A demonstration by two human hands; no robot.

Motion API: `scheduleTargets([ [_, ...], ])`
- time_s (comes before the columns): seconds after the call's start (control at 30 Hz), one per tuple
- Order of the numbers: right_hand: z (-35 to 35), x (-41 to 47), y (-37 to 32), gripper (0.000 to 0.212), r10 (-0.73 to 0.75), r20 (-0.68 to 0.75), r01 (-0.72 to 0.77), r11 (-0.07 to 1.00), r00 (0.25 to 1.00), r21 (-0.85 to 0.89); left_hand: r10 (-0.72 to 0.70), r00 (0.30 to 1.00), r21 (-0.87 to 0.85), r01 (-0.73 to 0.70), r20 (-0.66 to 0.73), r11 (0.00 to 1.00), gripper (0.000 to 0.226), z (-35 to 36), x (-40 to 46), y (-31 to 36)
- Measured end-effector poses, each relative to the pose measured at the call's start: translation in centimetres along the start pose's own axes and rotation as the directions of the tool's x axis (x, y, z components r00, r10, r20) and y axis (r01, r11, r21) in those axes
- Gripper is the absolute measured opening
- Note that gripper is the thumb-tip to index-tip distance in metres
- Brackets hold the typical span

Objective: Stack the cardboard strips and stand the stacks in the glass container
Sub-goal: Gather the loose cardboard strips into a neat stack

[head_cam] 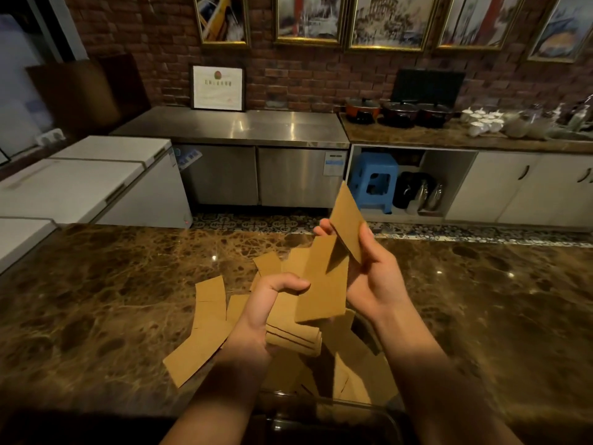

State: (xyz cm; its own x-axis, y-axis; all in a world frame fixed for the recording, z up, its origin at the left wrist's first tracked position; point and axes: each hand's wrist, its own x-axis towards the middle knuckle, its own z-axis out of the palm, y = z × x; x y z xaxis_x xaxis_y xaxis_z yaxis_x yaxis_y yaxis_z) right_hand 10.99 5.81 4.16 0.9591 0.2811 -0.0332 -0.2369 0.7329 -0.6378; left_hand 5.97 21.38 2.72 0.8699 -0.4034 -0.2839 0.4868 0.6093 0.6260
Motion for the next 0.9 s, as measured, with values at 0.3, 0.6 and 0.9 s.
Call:
scheduleTargets([
  [0.3,2.4,1.0,1.3,0.016,-0.39,-0.056,0.223,0.632,0.919,-0.742,-0.092,0.99,-0.053,0.098,0.103,0.994,0.051,0.0,0.5,-0.1],
  [0.6,2.3,1.3,1.0,0.011,-0.397,-0.02,0.221,0.552,0.917,-0.804,-0.09,0.992,-0.01,0.092,0.086,0.996,0.055,-0.6,0.2,0.4],
  [0.9,0.8,-0.2,-0.8,0.016,-0.164,-0.225,0.067,0.921,0.961,-0.384,0.25,0.968,-0.201,-0.249,-0.02,0.947,0.045,-1.3,0.2,1.9],
])
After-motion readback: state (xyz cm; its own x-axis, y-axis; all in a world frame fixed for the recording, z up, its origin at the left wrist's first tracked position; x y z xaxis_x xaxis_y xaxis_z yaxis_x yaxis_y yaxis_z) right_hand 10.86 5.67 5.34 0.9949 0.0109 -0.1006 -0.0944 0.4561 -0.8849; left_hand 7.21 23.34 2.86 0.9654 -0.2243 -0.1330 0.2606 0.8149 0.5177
